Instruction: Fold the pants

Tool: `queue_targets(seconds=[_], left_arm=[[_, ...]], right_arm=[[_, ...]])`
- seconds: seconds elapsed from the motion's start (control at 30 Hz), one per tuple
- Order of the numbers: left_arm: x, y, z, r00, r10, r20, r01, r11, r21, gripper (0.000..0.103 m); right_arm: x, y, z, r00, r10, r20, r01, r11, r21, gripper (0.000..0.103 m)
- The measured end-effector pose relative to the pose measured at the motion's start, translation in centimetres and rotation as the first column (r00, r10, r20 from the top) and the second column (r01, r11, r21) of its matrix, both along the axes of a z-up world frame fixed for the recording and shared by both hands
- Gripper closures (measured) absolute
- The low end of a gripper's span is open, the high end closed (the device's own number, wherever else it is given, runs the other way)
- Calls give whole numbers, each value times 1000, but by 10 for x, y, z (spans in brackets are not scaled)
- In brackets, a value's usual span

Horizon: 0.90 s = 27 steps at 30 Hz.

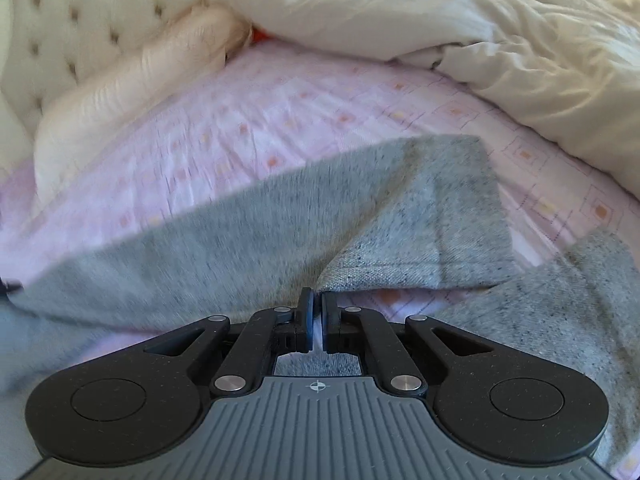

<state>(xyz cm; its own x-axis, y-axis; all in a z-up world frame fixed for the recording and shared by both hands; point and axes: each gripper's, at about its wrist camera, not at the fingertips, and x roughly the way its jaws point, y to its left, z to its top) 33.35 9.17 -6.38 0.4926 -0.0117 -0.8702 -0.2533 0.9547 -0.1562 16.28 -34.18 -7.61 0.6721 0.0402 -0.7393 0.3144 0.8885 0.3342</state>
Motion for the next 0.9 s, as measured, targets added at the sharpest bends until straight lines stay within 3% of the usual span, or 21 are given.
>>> queue_targets(seconds=[0.1,0.2,0.3,0.4,0.47,0.67,0.8,0.9], left_arm=[[-26,-8,21,995,-75,73,69,994,86,99],[-60,-12,40,980,-162,113,144,978,148,99],[-94,-4,54,971,-205,121,189,973,133,99],[-116,1,59,971,-204,124,192,976,102,99],[-125,2,60,970,-208,126,196,976,97,99],[-131,-2,60,966,-220,133,206,972,113,98],[-135,-1,62,965,-225,133,211,971,111,98],[-136,-1,59,965,-229,125,215,970,116,98]], right_arm=[[-20,-18,13,995,-92,44,92,996,10,83],[-36,-40,18,979,-191,77,190,982,16,79],[-43,-65,12,955,-292,46,289,955,67,77],[-47,-87,-3,926,-378,-14,375,910,179,76],[-45,-93,-14,909,-414,-39,413,889,195,76],[-36,-95,-12,916,-396,69,389,917,88,74],[-13,-96,-29,949,-314,-11,314,946,83,67],[-2,-85,-27,971,-238,1,238,971,-11,70]])
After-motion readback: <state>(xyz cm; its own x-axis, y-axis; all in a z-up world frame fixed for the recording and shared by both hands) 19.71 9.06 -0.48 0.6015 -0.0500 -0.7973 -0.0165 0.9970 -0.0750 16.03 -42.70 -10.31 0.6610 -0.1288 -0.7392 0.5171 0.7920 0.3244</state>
